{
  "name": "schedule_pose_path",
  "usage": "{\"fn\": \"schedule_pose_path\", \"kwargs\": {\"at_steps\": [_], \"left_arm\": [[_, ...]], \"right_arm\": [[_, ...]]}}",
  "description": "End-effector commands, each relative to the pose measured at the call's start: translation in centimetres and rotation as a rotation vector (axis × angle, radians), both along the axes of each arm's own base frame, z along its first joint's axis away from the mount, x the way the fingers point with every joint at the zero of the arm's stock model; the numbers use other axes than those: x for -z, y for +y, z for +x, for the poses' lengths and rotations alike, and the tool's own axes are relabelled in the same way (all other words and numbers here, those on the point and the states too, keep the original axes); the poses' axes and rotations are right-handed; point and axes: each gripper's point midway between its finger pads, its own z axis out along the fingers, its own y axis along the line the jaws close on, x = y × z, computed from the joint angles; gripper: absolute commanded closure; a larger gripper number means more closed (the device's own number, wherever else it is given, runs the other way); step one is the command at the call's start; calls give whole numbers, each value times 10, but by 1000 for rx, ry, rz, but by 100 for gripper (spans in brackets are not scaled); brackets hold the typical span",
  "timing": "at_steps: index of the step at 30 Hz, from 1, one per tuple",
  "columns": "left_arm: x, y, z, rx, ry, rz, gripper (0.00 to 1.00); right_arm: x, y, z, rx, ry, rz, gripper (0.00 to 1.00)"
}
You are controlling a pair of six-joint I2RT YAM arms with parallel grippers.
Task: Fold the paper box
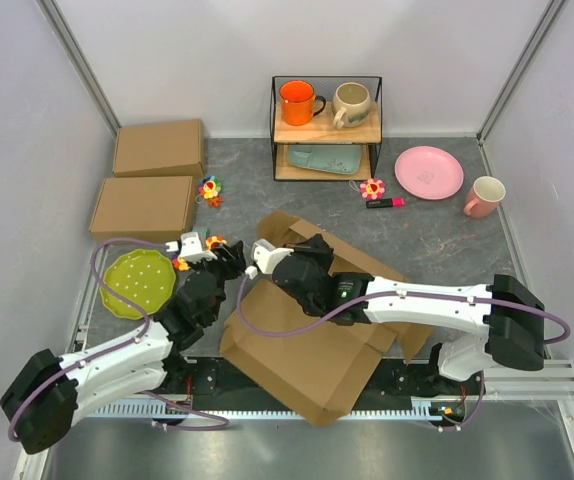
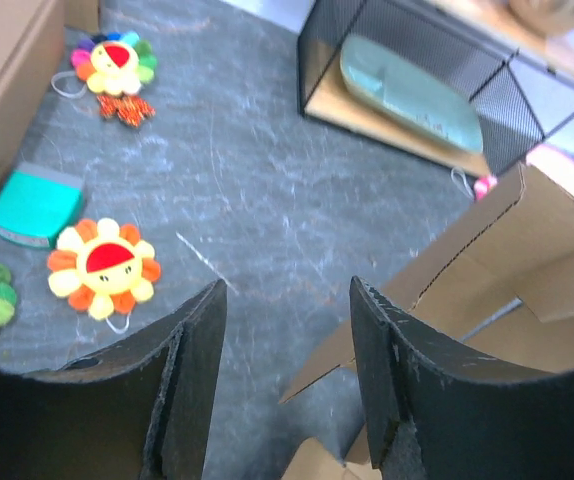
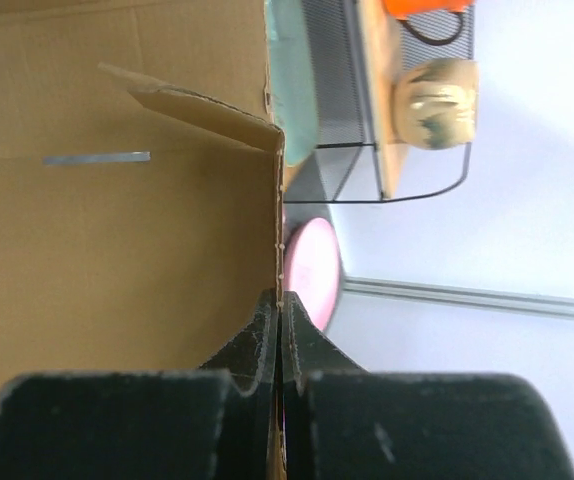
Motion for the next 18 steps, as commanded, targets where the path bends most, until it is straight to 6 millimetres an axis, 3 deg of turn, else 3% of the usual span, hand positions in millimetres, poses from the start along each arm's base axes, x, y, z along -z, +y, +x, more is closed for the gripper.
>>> {"fn": "schedule_pose_path", "kwargs": {"at_steps": [1,3,4,9,14,18], "left_arm": [[-38,13,20,-63,-115,-117,40],[-39,15,26,-70,-126,-146,39],[-29,18,31,-82,-106,-157,39],[-20,3,49,4,-143,-187,40],[-15,-27,74,104,-128,-172,41],[-24,-43,85,170,-107,-187,40]], "right_arm": [[-39,-15,7,77,-137,-18,100],[-27,-16,6,74,-133,-33,100],[-22,-17,6,77,-131,-32,100],[7,-14,3,80,-82,-24,100],[13,-8,2,67,-42,0,100],[5,-8,3,65,-35,26,100]]}}
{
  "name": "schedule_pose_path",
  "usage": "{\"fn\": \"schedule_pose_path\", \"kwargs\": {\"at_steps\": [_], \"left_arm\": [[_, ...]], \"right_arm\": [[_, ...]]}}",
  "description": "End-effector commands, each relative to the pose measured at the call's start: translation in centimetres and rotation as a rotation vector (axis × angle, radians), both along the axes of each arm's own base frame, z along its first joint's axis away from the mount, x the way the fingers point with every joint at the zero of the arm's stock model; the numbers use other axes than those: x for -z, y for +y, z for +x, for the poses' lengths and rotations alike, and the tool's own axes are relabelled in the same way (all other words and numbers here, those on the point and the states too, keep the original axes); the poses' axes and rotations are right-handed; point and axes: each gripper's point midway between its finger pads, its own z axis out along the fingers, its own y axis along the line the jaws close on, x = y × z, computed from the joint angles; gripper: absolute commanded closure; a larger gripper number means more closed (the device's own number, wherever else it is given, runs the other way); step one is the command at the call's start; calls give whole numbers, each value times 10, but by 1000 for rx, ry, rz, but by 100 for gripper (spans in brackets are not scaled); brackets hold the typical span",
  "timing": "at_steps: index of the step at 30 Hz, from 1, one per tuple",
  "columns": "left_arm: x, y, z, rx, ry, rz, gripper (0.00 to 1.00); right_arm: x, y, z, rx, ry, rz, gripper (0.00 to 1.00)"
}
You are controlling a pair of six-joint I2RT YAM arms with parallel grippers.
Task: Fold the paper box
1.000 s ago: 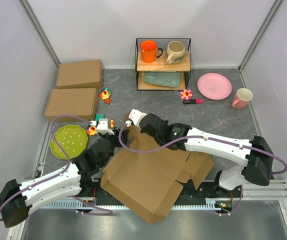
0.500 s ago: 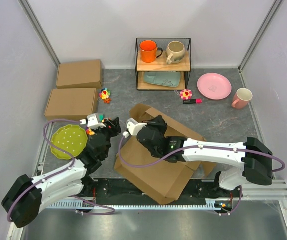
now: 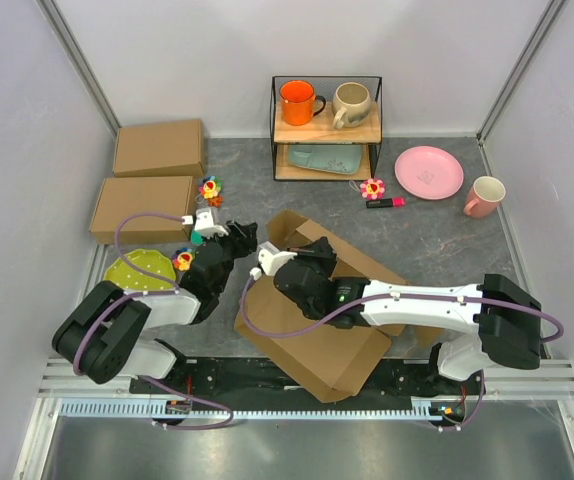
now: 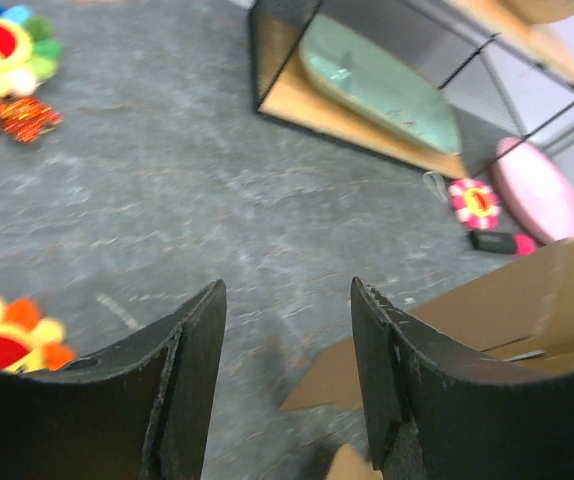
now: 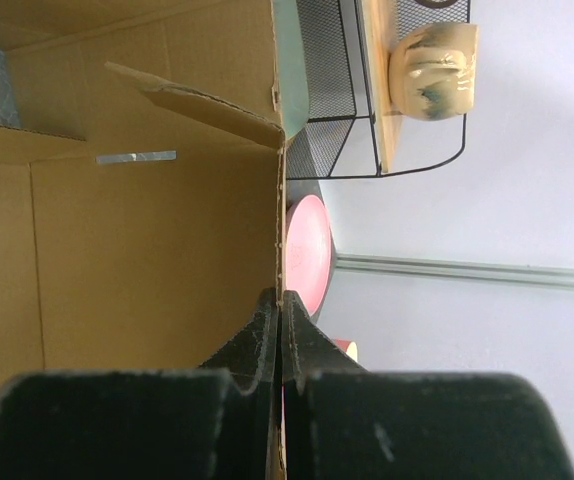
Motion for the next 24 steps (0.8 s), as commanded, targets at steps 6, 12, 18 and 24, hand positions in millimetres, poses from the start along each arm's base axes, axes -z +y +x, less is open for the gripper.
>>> {"fn": "schedule_pose_path", "kwargs": {"at_steps": [6,12,18,24], "left_arm": [[-51,-21,10,99,-89,-63,38],[-55,-16,3,104,-91,-52,37],[-58,-34,-1,222,-95,9,32],[-61,-24,-24,250,-136,34,21]], "right_arm": [[-34,5,12,9,106,224,100],[-50,3,13,-20,169,312,100],[-47,-5,14,-20,199,338,100],[-46,-9,18,-14,235,402,100]]}}
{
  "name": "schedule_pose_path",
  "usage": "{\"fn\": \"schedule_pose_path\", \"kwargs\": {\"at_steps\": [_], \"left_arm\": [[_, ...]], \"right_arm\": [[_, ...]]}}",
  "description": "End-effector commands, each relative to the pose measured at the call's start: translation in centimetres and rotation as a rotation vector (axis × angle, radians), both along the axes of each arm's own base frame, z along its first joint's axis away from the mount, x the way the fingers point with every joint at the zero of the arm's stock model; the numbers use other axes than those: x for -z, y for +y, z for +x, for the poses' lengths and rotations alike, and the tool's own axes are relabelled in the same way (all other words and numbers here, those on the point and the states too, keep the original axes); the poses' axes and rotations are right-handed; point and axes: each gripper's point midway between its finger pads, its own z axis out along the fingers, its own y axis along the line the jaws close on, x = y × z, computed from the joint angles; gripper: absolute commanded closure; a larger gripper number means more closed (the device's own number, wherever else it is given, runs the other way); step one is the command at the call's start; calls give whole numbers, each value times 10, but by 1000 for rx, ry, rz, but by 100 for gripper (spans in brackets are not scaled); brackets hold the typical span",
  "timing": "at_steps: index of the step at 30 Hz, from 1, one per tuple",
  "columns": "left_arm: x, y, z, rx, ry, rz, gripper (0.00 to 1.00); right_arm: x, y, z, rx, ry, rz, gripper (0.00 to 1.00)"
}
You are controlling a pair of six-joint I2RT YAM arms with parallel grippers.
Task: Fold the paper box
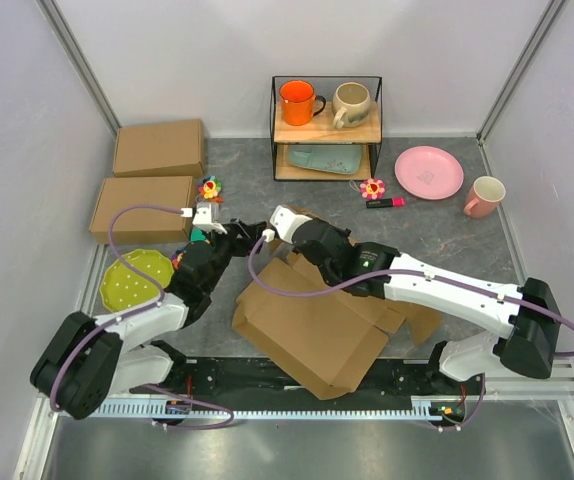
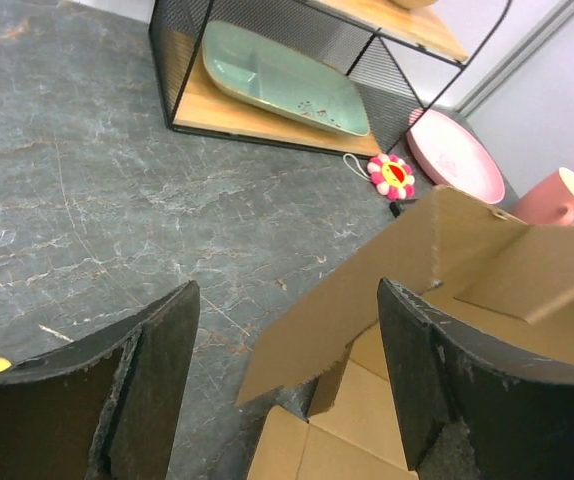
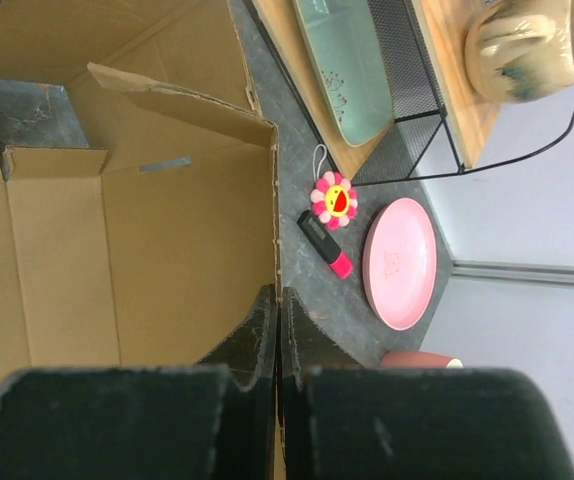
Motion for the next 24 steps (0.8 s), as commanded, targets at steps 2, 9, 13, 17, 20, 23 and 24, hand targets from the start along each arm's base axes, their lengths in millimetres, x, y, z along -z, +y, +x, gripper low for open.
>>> {"fn": "schedule_pose_path", "kwargs": {"at_steps": [2,9,13,17,20,23,24], "left_arm": [[-20,-2,-18,84,-109,35,21],[-16,-23,-24,218,-126,90,22],[-9,-34,-17,255,-125,106,24],[-7,-50,-10,320,-136,136,29],[-5,-55,-4,336,-142,166,40],[-10,-59,0,353,-145,174,63],[-12,-60,0,357,-145,174,67]], "right_arm": [[-20,-5,4,12,25,147,100],[-27,-3,5,3,58,200,100],[-29,0,3,-6,73,217,100],[-28,0,1,-14,82,221,100],[-29,-1,0,-15,80,225,100],[-26,-2,1,-9,80,213,100],[-26,-2,1,-7,78,212,100]]}}
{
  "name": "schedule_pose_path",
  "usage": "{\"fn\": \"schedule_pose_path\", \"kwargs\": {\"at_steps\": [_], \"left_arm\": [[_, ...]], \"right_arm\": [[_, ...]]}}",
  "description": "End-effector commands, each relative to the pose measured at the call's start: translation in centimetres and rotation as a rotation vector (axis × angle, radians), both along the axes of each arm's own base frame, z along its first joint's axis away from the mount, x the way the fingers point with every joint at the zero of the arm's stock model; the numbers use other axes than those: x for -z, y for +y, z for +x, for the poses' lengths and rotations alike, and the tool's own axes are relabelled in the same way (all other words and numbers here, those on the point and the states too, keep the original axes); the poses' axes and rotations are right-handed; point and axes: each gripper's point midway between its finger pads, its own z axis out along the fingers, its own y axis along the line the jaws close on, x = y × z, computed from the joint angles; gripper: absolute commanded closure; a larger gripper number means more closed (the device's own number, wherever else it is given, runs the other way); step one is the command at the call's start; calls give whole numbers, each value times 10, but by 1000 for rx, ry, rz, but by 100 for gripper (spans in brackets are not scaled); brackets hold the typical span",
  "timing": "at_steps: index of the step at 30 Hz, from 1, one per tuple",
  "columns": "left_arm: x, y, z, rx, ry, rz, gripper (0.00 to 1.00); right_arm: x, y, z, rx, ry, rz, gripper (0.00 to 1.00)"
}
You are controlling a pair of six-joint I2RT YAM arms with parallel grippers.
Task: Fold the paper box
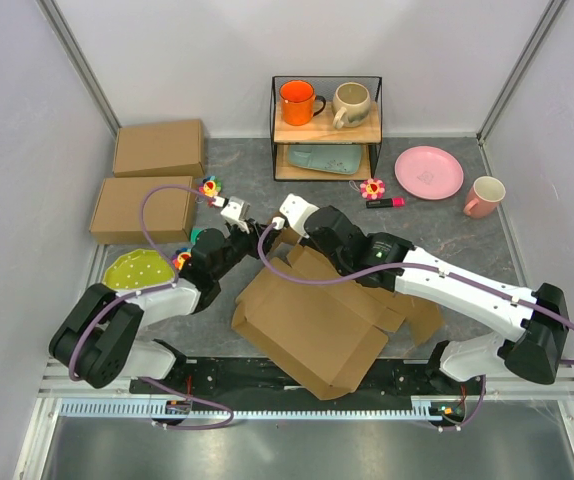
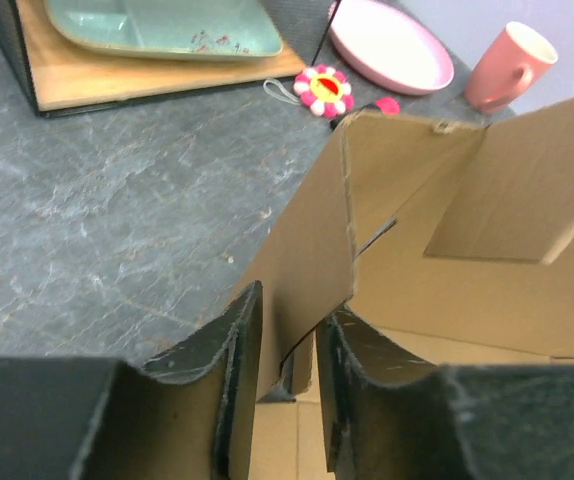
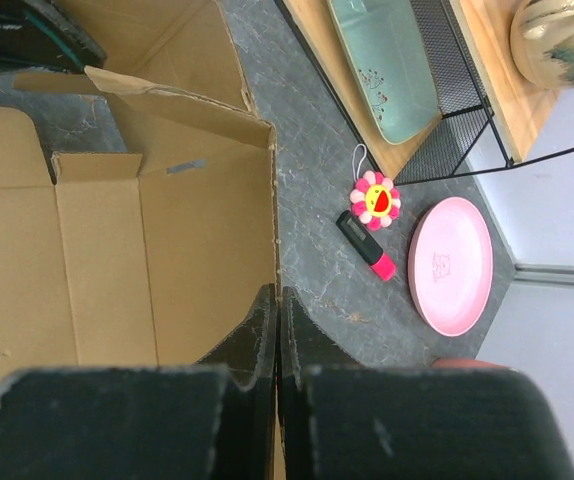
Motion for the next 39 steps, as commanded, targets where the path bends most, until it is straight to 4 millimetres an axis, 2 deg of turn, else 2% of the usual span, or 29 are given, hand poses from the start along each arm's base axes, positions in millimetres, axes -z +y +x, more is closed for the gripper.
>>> {"fn": "schedule_pose_path", "kwargs": {"at_steps": [1,3,4,9,11,13,14,15,20,26,28,29,33,39], "left_arm": [[-32,-12,9,56,-92,15,71],[-47,-18,10,85,-94,17,78],[-41,-18,7,98,-61,45,80],[-66,-20,9,110,-74,58,97],[-62,-20,7,122,-31,82,98],[-72,-22,10,116,-15,78,98],[-66,-21,9,117,29,93,98],[-77,-24,11,121,30,88,98],[-85,-38,6,204,155,69,98],[-77,-49,-5,257,304,33,96],[-72,-48,-7,251,318,20,95],[-62,-46,-10,244,333,26,95],[-50,-36,-8,197,311,59,95],[-48,-23,-4,137,279,99,96]], "right_arm": [[-24,1,2,16,-37,77,100],[-26,0,4,31,-49,76,100],[-27,-1,5,38,-54,77,100],[-27,-4,8,68,-71,68,100],[-26,-4,9,77,-72,64,100],[-26,-4,9,80,-72,63,100],[-25,-3,10,81,-71,62,100],[-23,-3,10,80,-69,57,100],[-21,-5,12,83,-84,32,100],[-19,-8,11,94,-98,6,100],[-20,-7,10,97,-101,5,96],[-19,-7,9,100,-99,7,94],[-14,-13,9,129,-88,-7,84],[-4,-26,4,166,-73,-24,77]]}}
